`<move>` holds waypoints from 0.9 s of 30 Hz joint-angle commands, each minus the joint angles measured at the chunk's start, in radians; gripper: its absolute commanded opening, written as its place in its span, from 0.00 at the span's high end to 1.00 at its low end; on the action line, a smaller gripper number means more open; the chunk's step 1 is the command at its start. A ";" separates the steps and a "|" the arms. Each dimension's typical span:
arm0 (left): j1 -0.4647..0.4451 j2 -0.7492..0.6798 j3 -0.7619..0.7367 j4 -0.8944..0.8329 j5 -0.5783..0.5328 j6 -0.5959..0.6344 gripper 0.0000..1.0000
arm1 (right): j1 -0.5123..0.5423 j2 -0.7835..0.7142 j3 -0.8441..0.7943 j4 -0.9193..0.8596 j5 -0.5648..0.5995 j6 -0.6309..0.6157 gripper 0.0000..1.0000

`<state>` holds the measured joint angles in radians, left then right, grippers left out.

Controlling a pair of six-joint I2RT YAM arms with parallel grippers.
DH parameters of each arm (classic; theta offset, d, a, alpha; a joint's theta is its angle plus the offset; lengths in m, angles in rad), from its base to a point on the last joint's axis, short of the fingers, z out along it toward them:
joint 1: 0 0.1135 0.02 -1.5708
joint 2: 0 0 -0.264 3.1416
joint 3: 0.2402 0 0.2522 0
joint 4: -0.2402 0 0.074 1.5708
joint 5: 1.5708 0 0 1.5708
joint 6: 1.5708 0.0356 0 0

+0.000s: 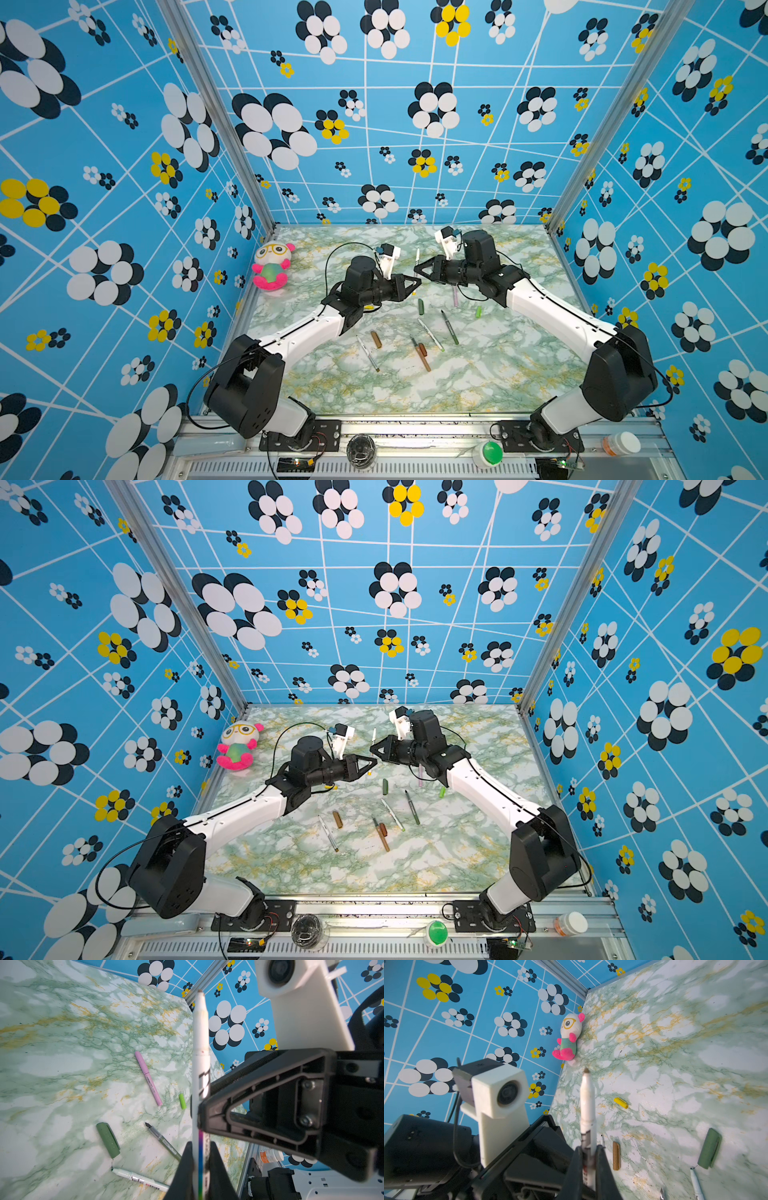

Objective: Insert the pens into the pen caps
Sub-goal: 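Grasp the white marker with the left gripper and open the right gripper, then hold the marker upright with the left gripper while the right grasps the yellow cap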

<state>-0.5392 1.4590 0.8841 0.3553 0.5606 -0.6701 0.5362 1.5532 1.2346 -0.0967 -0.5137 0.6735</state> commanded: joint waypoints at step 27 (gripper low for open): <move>0.227 -0.817 -0.251 -0.704 -0.882 0.080 1.00 | 0.280 0.631 0.759 -0.732 0.356 -0.636 0.50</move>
<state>-0.3206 0.6823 0.6582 -0.2863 -0.2188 -0.5987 0.7868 2.0995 1.8816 -0.6598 -0.2821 0.1658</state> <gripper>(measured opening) 0.135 0.488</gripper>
